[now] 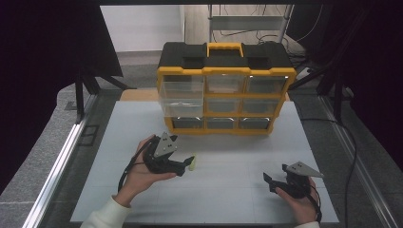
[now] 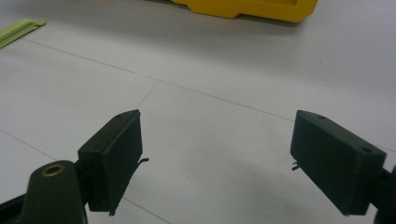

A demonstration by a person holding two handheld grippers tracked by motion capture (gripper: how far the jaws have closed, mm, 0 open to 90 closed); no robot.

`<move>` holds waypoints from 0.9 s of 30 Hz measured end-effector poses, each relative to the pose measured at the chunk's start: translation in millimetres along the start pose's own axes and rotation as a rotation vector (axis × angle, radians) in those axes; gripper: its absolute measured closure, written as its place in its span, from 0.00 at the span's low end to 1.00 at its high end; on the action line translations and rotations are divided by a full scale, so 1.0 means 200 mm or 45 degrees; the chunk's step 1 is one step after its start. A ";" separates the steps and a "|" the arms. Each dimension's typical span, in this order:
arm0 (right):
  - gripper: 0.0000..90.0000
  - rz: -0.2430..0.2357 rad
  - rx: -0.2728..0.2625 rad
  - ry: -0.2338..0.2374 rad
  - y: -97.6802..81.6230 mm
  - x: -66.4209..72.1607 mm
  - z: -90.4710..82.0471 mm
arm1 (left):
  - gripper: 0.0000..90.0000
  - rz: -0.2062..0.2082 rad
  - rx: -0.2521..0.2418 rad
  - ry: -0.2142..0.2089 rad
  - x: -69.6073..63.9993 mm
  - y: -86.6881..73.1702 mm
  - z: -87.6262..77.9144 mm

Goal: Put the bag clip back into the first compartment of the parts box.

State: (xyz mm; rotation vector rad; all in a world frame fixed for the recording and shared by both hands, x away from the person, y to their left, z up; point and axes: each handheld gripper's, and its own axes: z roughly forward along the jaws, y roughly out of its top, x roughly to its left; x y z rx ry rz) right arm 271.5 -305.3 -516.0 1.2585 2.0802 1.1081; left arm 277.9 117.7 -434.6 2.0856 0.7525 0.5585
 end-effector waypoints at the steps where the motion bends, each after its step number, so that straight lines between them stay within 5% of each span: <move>1: 0.19 0.001 0.003 -0.007 0.00 0.00 0.00 | 0.15 -0.002 0.003 -0.001 0.00 0.00 0.00; 27: 0.19 0.004 0.001 -0.005 0.00 0.00 0.00 | 0.14 -0.044 0.078 -0.040 -0.03 -0.02 0.12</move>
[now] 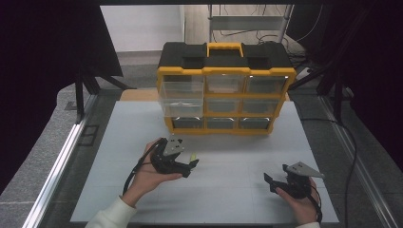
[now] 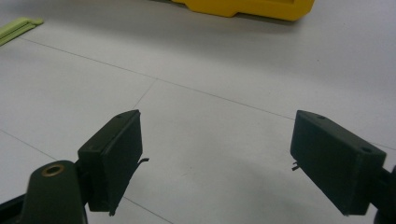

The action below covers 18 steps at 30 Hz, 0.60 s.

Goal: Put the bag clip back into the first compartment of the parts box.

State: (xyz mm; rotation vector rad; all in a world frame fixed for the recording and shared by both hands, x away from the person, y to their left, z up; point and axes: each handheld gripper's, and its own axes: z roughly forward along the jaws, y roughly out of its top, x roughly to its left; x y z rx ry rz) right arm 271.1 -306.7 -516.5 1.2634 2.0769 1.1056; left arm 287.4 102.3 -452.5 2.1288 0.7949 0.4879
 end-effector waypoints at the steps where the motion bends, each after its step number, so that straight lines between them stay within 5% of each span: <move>1: 0.19 -0.001 0.001 0.000 0.00 0.00 0.00 | 0.14 -0.001 0.003 -0.002 0.00 0.00 0.01; 18: 0.19 0.001 0.002 0.000 0.00 0.00 0.00 | 0.15 -0.060 0.110 -0.004 0.00 -0.01 0.14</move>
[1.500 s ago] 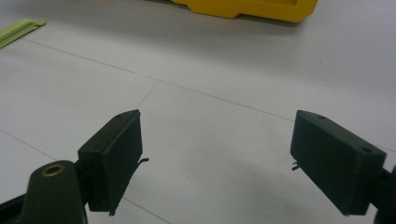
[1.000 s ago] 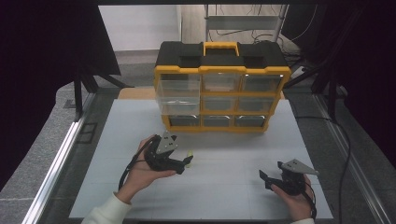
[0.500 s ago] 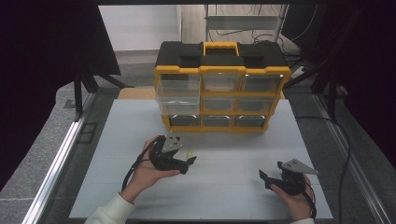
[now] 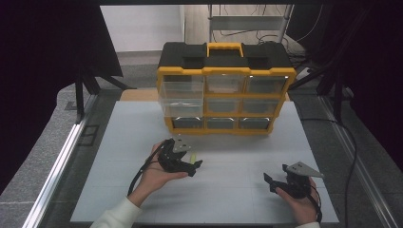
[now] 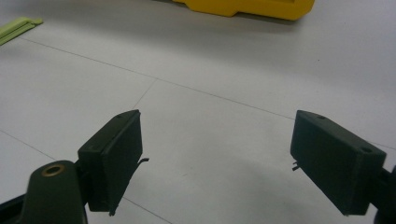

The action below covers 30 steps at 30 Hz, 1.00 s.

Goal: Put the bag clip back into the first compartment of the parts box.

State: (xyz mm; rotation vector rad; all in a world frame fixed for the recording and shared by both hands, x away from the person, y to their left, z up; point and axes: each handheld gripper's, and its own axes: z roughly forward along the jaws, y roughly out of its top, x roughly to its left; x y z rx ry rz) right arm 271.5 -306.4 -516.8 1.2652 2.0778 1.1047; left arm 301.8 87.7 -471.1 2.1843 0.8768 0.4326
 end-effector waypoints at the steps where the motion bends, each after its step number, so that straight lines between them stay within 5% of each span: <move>1: 0.19 0.000 0.000 0.000 0.00 0.00 0.00 | 0.15 0.000 0.006 0.004 0.00 0.00 0.01; 12: 0.19 -0.004 0.002 -0.007 0.00 0.00 0.00 | 0.17 -0.050 0.072 0.043 0.02 -0.01 0.08; 30: 0.19 -0.007 0.001 -0.006 0.00 0.00 0.00 | 0.19 -0.153 0.193 -0.006 0.05 -0.02 0.21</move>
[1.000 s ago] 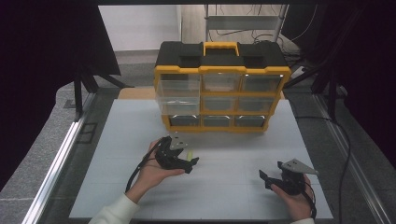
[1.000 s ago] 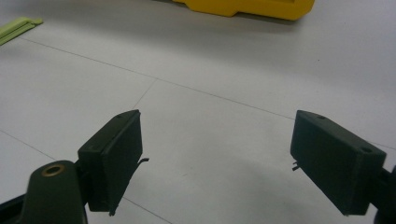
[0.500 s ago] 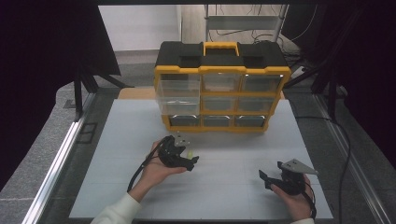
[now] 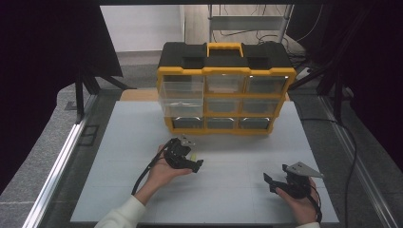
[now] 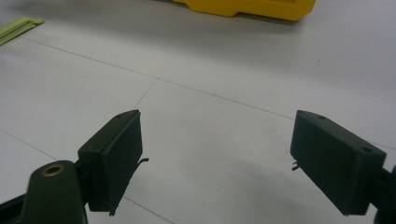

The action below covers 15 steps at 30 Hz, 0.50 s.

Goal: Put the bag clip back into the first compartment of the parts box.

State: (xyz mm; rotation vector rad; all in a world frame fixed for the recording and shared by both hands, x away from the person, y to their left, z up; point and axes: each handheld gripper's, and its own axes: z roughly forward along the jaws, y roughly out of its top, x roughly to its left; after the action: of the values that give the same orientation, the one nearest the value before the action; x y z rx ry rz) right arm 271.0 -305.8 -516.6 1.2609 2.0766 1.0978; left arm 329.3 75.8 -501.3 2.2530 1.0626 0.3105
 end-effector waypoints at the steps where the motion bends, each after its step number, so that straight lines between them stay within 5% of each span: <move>1: 0.19 0.000 0.000 0.000 0.00 0.00 0.00 | 0.19 0.002 0.012 0.002 0.00 0.00 0.01; 15: 0.19 -0.001 0.002 0.000 0.00 0.00 0.00 | 0.29 0.000 0.106 0.023 -0.01 -0.01 0.09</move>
State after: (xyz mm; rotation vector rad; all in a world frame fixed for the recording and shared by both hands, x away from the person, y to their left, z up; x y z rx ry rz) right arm 271.1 -305.9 -516.7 1.2605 2.0781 1.0967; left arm 334.8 68.0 -517.3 2.3281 1.1033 0.2916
